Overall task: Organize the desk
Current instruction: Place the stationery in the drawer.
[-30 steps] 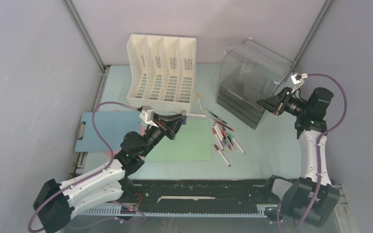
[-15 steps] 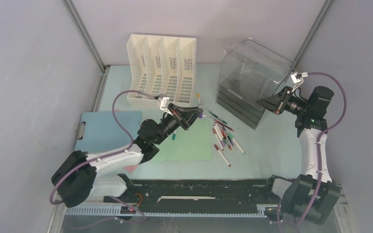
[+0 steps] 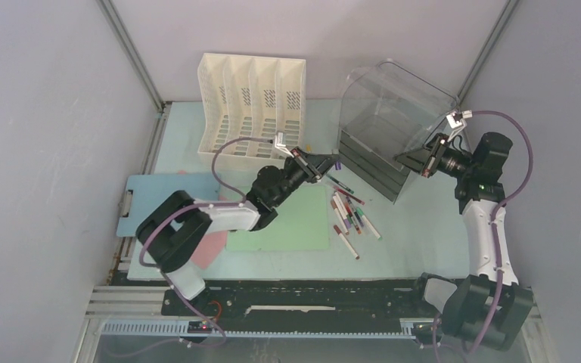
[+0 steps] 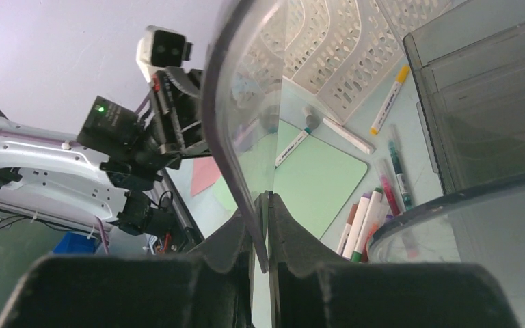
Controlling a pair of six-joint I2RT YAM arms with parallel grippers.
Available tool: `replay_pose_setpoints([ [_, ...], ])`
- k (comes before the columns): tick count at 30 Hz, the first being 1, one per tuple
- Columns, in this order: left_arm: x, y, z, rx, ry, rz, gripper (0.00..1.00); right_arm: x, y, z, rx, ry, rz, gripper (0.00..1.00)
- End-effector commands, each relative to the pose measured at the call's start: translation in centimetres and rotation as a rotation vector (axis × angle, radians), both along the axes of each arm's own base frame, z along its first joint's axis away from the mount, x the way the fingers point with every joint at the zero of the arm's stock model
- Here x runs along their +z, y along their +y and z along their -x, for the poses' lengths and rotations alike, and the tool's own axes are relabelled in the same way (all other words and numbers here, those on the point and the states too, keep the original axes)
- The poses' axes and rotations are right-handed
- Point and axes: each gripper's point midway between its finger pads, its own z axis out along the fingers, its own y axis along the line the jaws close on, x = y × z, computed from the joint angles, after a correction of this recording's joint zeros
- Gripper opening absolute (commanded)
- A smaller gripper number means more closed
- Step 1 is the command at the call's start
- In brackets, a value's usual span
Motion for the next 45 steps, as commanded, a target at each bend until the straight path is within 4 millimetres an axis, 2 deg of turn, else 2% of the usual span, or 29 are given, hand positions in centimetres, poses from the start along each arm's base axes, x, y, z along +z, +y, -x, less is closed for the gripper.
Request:
replay_pose_setpoints([
  [1,0.9,-0.6,-2.5,0.042,0.114,0.172,0.0,1.3,0.8,0.4,-0.002,0.028,-0.017,0.16],
  [4,-0.7,-1.4,-3.8,0.059,0.188,0.204,0.0,1.3,0.8,0.3,-0.012,0.032,-0.014,0.16],
  [6,-0.7,-2.0,-4.6,0.062,0.208,0.225,0.0,1.2,0.9,0.3,-0.014,0.036,-0.015,0.16],
  [11,0.7,-4.1,-6.3,0.035,0.236,0.301,0.0,0.9,1.1,0.2,-0.009,0.047,-0.014,0.16],
  [23,1.1,-7.3,-9.9,0.063,0.353,0.343,0.0,1.2,1.3,0.5,-0.004,0.04,-0.013,0.16],
  [27,0.3,-8.6,-10.7,0.082,0.401,0.326,0.0,1.2,1.3,0.5,-0.004,0.037,-0.012,0.16],
  [31,-2.9,-9.4,-11.7,0.183,0.549,0.192,0.01,1.4,1.4,0.6,-0.004,0.03,-0.01,0.16],
  [35,-4.2,-10.2,-12.2,0.213,0.634,0.14,0.07,1.4,1.4,0.7,-0.004,0.029,-0.009,0.17],
  [38,-4.5,-10.6,-12.5,0.214,0.651,0.144,0.13,1.4,1.4,0.7,-0.006,0.028,-0.008,0.17],
  [41,-4.4,-11.0,-12.8,0.208,0.649,0.155,0.15,1.4,1.4,0.7,-0.007,0.025,-0.006,0.17],
  [45,-3.6,-11.5,-12.9,0.171,0.63,0.232,0.12,1.5,1.4,0.8,-0.004,0.021,-0.005,0.17],
])
